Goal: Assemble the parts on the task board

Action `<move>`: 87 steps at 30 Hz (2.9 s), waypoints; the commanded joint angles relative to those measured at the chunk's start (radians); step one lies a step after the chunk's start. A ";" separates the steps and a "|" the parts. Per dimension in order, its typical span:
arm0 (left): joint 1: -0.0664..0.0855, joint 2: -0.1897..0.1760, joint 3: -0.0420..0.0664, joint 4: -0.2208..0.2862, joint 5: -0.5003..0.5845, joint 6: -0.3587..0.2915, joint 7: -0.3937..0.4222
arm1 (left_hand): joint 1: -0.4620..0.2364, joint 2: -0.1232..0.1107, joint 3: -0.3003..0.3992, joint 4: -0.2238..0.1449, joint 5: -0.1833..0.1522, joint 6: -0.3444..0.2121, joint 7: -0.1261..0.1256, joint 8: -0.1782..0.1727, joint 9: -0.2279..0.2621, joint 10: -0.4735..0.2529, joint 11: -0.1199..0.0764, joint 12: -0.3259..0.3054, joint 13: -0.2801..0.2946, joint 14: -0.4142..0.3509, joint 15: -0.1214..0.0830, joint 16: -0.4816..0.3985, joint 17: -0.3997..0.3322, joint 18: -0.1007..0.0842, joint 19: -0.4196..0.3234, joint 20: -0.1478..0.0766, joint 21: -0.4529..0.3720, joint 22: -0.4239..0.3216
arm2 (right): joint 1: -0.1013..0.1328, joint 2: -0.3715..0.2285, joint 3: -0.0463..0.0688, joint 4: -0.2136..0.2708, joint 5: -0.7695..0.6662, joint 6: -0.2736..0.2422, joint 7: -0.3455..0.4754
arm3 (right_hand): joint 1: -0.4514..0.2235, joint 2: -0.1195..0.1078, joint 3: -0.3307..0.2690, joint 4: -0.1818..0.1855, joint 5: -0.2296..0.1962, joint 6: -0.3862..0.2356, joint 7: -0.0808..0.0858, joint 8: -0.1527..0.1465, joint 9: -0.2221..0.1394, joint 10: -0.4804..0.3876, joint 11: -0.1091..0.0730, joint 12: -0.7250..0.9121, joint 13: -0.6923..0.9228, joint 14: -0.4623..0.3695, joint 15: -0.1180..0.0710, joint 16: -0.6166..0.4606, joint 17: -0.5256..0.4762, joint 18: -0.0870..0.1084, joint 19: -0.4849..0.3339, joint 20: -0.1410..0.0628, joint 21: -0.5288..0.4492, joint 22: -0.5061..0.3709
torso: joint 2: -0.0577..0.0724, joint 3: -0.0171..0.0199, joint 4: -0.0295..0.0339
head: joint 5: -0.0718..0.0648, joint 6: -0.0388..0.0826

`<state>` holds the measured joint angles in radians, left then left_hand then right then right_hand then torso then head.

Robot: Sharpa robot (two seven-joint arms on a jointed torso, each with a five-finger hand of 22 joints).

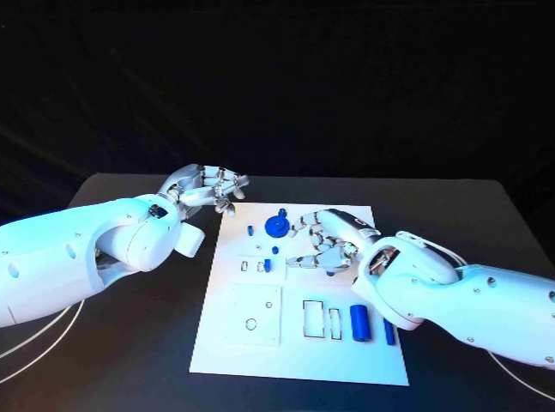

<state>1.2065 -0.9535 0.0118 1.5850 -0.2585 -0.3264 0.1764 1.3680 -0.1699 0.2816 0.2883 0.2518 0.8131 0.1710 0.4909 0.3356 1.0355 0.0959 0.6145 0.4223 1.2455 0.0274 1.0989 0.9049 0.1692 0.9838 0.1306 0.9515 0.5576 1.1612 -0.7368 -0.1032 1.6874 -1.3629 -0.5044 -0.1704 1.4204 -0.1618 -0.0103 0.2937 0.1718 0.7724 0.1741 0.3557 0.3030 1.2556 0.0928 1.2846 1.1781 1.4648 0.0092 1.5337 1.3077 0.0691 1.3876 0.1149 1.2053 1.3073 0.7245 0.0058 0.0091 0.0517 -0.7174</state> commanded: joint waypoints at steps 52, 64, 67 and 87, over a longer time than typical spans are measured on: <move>0.021 0.193 -0.024 -0.090 -0.792 0.516 -0.679 | -0.267 0.078 -0.099 0.007 -0.106 -0.037 -0.061 0.259 0.257 -0.033 -0.055 0.333 0.200 0.179 -0.046 0.273 0.292 -0.043 0.145 -0.036 0.322 0.387 | 0.109 -0.173 0.017 -0.044 0.544 -0.042 0.133 | 0.010 0.030 0.020 -0.002 0.103 0.024 -0.008 0.005 -0.004 -0.024 -0.010 -0.021 -0.032 0.071 -0.001 -0.024 0.116 0.023 -0.020 -0.002 -0.051 -0.009 | -0.028 0.0050 -0.0054 | 0.020 -0.028; 0.022 0.207 -0.026 -0.090 -0.777 0.519 -0.678 | -0.264 0.084 -0.098 0.007 -0.103 -0.036 -0.062 0.260 0.259 -0.032 -0.056 0.335 0.201 0.180 -0.047 0.274 0.293 -0.044 0.150 -0.036 0.325 0.394 | 0.109 -0.169 0.017 -0.049 0.544 -0.039 0.129 | 0.009 0.032 0.021 -0.002 0.106 0.024 -0.008 0.005 -0.005 -0.023 -0.010 -0.020 -0.031 0.071 -0.001 -0.024 0.116 0.023 -0.020 -0.002 -0.052 -0.010 | -0.028 0.0049 -0.0039 | 0.014 -0.032; 0.022 0.210 -0.026 -0.091 -0.776 0.520 -0.678 | -0.264 0.085 -0.098 0.007 -0.102 -0.036 -0.063 0.261 0.260 -0.031 -0.056 0.336 0.201 0.180 -0.047 0.274 0.294 -0.045 0.152 -0.036 0.327 0.397 | 0.109 -0.168 0.017 -0.050 0.544 -0.039 0.127 | 0.009 0.032 0.021 -0.002 0.106 0.024 -0.008 0.005 -0.005 -0.023 -0.010 -0.020 -0.031 0.071 -0.001 -0.024 0.116 0.023 -0.020 -0.002 -0.052 -0.010 | -0.028 0.0045 -0.0043 | 0.012 -0.034; 0.021 0.233 -0.034 -0.111 -0.767 0.531 -0.678 | -0.253 0.102 -0.092 0.006 -0.098 -0.034 -0.066 0.261 0.265 -0.029 -0.059 0.340 0.202 0.182 -0.050 0.275 0.294 -0.046 0.158 -0.037 0.333 0.406 | 0.109 -0.163 0.017 -0.052 0.544 -0.036 0.123 | 0.008 0.035 0.023 -0.002 0.109 0.025 -0.008 0.006 -0.005 -0.023 -0.011 -0.022 -0.033 0.070 -0.002 -0.026 0.114 0.024 -0.022 -0.003 -0.058 -0.013 | -0.028 0.0053 -0.0039 | 0.007 -0.042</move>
<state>1.2261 -0.7237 -0.0225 1.4756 -1.0351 0.1832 -0.5023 1.1156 -0.0757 0.1865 0.2952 0.1484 0.7778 0.1106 0.7491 0.5993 1.0045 0.0428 0.9478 0.6231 1.4256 -0.0143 1.3705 1.1984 0.1304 1.1327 0.0927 1.2801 0.9631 1.2704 -0.9012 -0.0870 1.6353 -0.8191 -0.5421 -0.0489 1.4345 -0.1341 0.0075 0.2925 0.2750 0.7876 0.1663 0.3558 0.2996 1.2397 0.0840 1.2691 1.1463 1.4649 0.0091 1.5127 1.3080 0.0847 1.3732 0.1110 1.1520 1.2952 0.6967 0.0105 0.0048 0.0581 -0.7580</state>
